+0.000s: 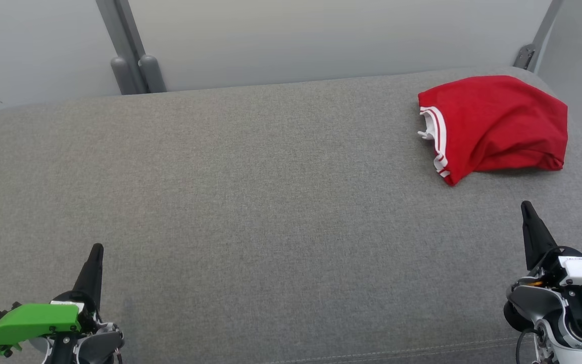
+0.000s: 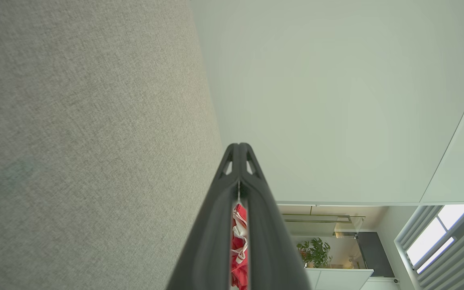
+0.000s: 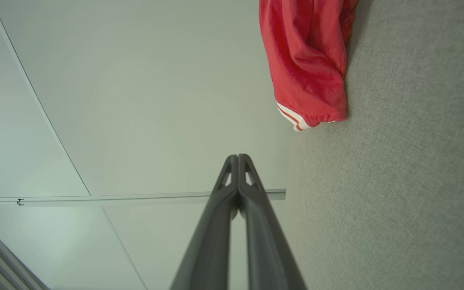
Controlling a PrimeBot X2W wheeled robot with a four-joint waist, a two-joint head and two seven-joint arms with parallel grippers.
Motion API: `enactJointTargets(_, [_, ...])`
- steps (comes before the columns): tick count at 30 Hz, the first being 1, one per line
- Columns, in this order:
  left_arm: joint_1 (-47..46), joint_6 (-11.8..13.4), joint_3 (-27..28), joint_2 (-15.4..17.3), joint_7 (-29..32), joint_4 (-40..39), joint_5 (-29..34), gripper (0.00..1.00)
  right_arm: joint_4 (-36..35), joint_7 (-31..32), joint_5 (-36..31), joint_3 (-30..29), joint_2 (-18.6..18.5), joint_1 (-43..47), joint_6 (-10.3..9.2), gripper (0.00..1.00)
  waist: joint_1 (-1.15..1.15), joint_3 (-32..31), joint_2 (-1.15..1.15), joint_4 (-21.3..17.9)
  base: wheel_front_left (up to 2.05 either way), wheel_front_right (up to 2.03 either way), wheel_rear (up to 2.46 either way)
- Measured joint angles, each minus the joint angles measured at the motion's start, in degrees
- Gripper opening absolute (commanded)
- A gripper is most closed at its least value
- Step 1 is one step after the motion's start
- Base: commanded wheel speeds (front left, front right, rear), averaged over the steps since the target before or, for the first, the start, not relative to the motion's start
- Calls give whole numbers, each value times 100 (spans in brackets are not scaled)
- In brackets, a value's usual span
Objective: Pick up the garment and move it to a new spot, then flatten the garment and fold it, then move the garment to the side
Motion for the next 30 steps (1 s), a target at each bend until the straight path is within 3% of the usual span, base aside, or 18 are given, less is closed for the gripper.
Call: enactJointTargets(30, [0, 0, 0, 0, 0, -1, 0, 0, 0, 0, 0, 0, 0, 0, -1, 0, 0, 0, 0, 0, 0, 0, 0])
